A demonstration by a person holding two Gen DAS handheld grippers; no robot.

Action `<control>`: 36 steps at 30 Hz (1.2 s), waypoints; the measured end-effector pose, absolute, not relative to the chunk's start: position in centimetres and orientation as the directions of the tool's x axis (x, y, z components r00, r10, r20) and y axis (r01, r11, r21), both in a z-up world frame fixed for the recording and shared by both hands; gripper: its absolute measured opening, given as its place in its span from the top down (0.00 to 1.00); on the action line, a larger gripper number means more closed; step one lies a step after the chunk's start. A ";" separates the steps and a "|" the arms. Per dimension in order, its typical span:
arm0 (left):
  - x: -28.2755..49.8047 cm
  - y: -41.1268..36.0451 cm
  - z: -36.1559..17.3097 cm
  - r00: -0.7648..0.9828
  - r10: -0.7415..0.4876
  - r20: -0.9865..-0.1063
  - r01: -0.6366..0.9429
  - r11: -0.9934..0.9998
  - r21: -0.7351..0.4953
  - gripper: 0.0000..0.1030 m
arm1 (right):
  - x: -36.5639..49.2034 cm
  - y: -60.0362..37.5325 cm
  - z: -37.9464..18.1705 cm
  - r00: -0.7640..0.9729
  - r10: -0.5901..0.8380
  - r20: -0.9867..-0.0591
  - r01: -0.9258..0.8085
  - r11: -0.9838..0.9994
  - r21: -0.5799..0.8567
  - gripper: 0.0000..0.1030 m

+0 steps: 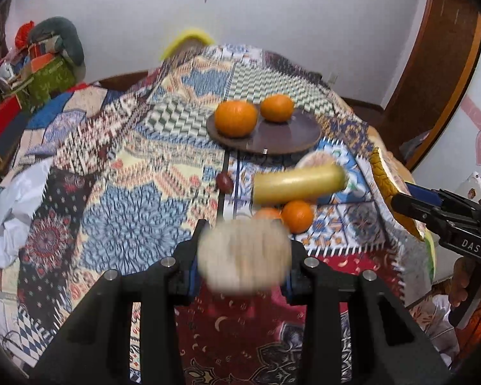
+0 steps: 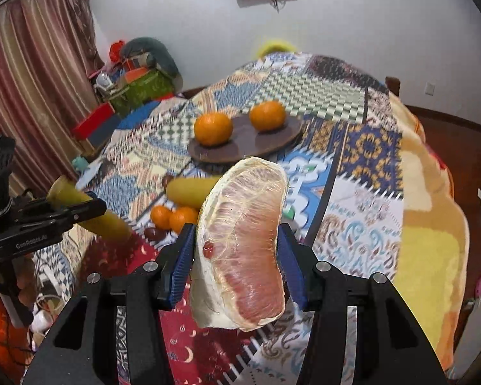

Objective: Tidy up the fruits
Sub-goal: 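Lift the pomelo segment and yellow cylinder and place both onto the plate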

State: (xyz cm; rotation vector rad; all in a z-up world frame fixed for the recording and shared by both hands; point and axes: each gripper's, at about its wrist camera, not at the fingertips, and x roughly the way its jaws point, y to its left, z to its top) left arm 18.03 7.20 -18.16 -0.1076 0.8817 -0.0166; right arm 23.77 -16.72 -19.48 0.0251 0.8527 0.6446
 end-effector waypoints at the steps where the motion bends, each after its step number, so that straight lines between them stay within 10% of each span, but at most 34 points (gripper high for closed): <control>1: 18.1 7.0 -17.7 0.647 -0.058 -0.760 -0.025 0.995 -0.097 0.63 | 24.0 -16.8 -19.1 0.492 0.538 -0.684 -0.517 0.813 0.268 0.54; 36: 29.0 4.8 -15.7 0.714 -0.114 -0.690 0.053 0.993 -0.109 0.64 | 32.7 -14.9 -18.1 0.555 0.552 -0.623 -0.512 0.816 0.267 0.54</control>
